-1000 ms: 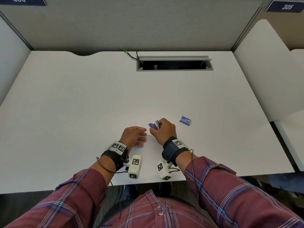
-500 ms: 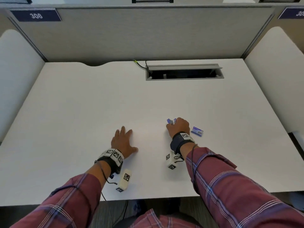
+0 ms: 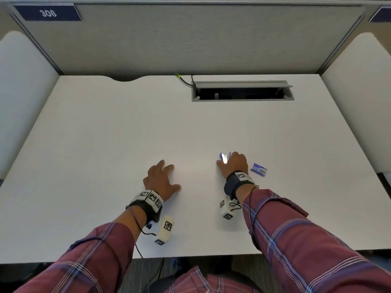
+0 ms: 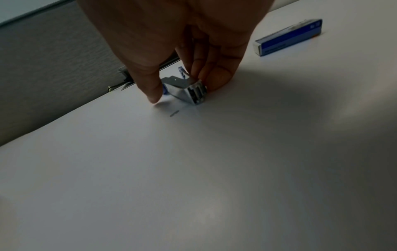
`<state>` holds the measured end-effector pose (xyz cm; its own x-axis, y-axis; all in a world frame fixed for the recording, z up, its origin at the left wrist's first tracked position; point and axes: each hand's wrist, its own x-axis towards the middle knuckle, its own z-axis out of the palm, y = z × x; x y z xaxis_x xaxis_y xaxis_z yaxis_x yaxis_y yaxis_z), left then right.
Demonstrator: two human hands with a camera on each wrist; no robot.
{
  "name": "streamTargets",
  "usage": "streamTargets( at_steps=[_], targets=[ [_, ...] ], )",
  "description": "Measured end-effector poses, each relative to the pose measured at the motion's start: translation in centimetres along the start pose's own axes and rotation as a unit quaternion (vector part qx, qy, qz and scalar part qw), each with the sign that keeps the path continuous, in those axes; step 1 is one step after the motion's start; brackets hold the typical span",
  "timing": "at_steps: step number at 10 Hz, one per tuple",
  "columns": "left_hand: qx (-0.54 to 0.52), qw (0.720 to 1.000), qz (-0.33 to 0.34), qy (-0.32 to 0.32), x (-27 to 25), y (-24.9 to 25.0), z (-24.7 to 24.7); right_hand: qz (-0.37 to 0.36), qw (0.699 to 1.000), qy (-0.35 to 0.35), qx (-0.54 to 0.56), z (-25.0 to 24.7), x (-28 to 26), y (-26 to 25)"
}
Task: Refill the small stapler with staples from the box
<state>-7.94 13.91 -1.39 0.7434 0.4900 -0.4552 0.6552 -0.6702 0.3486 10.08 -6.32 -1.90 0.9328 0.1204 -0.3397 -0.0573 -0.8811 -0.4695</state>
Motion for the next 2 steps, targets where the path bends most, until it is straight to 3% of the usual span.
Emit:
streamTargets(
  at_steps=[2],
  targets=[
    [0.000,1.000,0.012,-0.005,0.09,-0.69,0.11,-0.009,1.000,-0.002,0.008,-0.64,-0.83,0.68]
  ],
)
